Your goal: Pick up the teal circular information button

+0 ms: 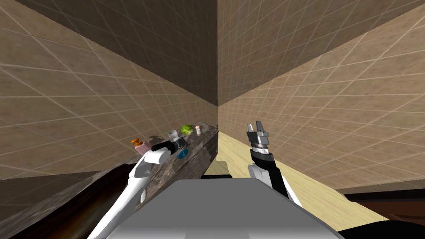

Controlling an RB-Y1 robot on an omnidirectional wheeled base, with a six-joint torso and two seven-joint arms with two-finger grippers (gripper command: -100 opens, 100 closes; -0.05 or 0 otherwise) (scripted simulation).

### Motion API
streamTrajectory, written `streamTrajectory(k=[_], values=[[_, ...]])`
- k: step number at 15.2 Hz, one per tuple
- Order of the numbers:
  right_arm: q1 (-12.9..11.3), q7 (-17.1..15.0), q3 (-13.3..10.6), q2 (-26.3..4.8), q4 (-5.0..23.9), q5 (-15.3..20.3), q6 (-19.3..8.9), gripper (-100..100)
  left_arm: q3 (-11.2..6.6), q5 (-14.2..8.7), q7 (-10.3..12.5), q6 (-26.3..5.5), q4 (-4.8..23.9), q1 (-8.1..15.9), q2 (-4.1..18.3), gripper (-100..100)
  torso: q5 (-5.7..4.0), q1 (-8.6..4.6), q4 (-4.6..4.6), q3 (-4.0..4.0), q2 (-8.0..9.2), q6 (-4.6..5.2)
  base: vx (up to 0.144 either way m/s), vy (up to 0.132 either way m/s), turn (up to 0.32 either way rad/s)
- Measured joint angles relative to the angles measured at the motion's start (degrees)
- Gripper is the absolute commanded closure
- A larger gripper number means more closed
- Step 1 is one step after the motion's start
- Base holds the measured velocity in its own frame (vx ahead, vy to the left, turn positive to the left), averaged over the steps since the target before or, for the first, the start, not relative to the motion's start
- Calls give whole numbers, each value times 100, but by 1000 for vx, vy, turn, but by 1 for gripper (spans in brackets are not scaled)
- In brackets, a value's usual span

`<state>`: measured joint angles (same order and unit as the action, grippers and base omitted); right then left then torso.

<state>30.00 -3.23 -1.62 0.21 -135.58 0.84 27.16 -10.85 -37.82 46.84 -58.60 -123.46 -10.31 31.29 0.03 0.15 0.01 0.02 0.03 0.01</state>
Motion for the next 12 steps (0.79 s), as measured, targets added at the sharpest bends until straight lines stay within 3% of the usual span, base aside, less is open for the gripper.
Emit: streamTrajectory(k=[12], values=[[0,0,0,0,0,0,0,0,-176,-415,625,-1336,222,290,266,-100,0,-2,0,-1,-2,0,-21,24,-78]])
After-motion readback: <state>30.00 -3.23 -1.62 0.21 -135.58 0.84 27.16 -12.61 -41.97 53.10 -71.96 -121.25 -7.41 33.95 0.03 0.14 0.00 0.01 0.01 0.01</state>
